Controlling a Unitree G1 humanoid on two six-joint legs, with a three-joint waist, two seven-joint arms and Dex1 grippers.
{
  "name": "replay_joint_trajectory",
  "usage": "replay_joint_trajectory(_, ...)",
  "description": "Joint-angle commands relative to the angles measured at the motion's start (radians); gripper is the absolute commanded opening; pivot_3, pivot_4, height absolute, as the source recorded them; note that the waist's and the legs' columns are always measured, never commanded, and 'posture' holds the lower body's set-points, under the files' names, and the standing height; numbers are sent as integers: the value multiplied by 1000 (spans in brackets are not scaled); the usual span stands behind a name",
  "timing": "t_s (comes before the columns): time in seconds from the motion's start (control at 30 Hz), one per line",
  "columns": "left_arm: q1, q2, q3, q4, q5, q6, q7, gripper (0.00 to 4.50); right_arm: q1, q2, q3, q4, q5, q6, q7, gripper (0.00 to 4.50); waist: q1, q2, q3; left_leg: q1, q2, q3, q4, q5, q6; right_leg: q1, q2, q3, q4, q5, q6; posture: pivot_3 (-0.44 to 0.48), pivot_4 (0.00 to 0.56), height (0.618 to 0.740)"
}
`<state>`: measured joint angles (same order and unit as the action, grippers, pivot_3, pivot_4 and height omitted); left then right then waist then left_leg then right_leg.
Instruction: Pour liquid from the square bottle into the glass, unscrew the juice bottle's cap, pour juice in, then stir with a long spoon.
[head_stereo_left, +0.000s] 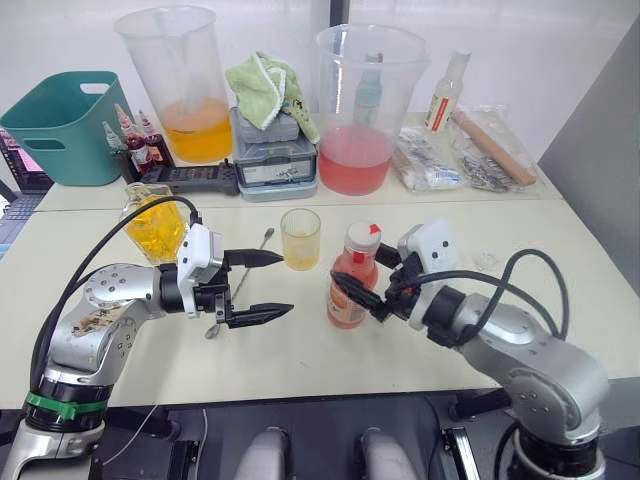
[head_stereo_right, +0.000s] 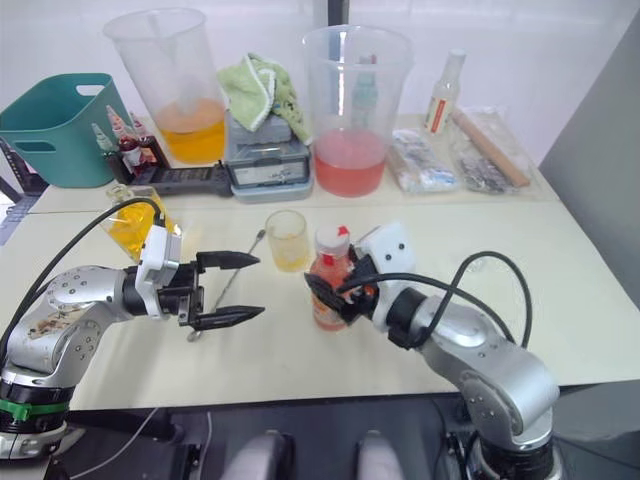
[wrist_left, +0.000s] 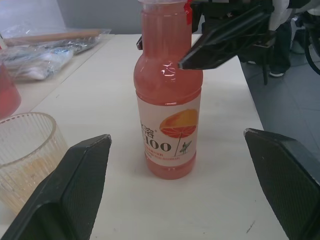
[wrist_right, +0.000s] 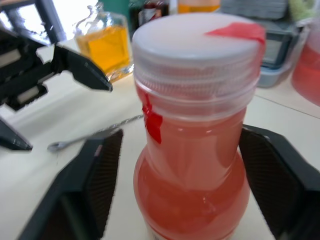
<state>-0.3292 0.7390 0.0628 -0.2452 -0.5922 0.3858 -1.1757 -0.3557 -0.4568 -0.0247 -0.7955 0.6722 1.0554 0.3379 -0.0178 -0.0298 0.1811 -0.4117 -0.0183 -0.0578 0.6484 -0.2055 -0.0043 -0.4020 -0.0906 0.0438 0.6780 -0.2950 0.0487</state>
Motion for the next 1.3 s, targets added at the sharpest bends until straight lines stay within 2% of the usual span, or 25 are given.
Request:
replay_joint_trajectory(0.03, 19, 13, 35, -36, -3, -18, 10, 4500, -27, -141, -93, 76, 46, -73, 197, 4455, 2, 0, 0, 0, 0, 0, 0, 0, 0, 0, 0, 0, -1, 0, 0, 0, 150, 740)
replay_joint_trajectory(0.1, 27, 16, 41, -41, -3, -22, 16, 4500, -39, -225, -114, 143, 101, -100, 349, 4455, 3, 0, 0, 0, 0, 1, 0, 0, 0, 1, 0, 0, -2, 0, 0, 0, 150, 740)
replay_joint_trajectory(0.17, 35, 22, 60, -51, -4, -24, 30, 4500, -69, -334, -89, 269, 77, -215, 585, 4455, 2, 0, 0, 0, 0, 2, 0, 0, 0, 3, 1, -1, -5, 0, 0, 0, 150, 740)
replay_joint_trajectory(0.23, 48, 24, 80, -68, -7, -21, 50, 4500, -126, -390, -40, 445, 4, -401, 809, 4455, -1, 0, 0, 2, 0, 3, 0, 0, 0, 6, 2, -2, -7, 0, 0, 0, 150, 740)
replay_joint_trajectory(0.33, 75, 23, 112, -91, -17, -21, 73, 4500, -225, -372, 24, 639, -62, -563, 966, 4455, -10, 0, 0, 11, 2, 5, -3, -1, 2, 15, 2, -2, -13, 0, 0, 0, 150, 740)
replay_joint_trajectory(0.43, 123, 30, 155, -133, -29, -12, 97, 4500, -334, -324, 87, 810, -106, -663, 1103, 4455, -16, 0, 0, 10, 3, 4, -4, -1, 2, 14, 3, -2, -13, 0, 0, 0, 150, 740)
replay_joint_trajectory(0.63, 207, 50, 215, -194, -36, -2, 125, 4500, -477, -215, 177, 1033, -171, -766, 1262, 4455, -21, 0, 0, 7, 2, 1, -4, -1, 2, 12, 0, -1, -13, 0, 0, 0, 150, 740)
replay_joint_trajectory(0.93, 279, 60, 259, -251, -49, 5, 169, 4500, -569, -183, 261, 1081, -62, -730, 1277, 4455, -9, 0, 0, 7, 2, 0, -4, -2, 2, 11, -2, -1, -13, 1, 1, 0, 150, 740)
replay_joint_trajectory(0.97, 282, 60, 260, -256, -51, 5, 173, 4500, -573, -179, 265, 1087, -57, -732, 1277, 4072, -9, 0, 0, 7, 2, 0, -4, -2, 2, 11, -2, -1, -13, 1, 1, 0, 150, 740)
replay_joint_trajectory(1.03, 287, 60, 260, -261, -53, 5, 179, 4500, -576, -179, 273, 1090, -40, -727, 1277, 3635, -7, 0, 0, 7, 2, 0, -4, -2, 2, 11, -2, -1, -13, 1, 1, 0, 150, 740)
replay_joint_trajectory(1.23, 291, 57, 253, -261, -55, -1, 187, 4500, -565, -186, 276, 1087, -40, -748, 1277, 1670, 0, 0, 0, 6, 2, 0, -4, -2, 1, 10, -2, -1, -13, 1, 1, 0, 150, 740)
replay_joint_trajectory(1.3, 286, 55, 244, -256, -52, -6, 184, 4500, -551, -185, 266, 1072, -57, -755, 1277, 1621, 1, 0, 0, 6, 2, 0, -4, -2, 1, 9, -2, -1, -13, 1, 1, 0, 150, 740)
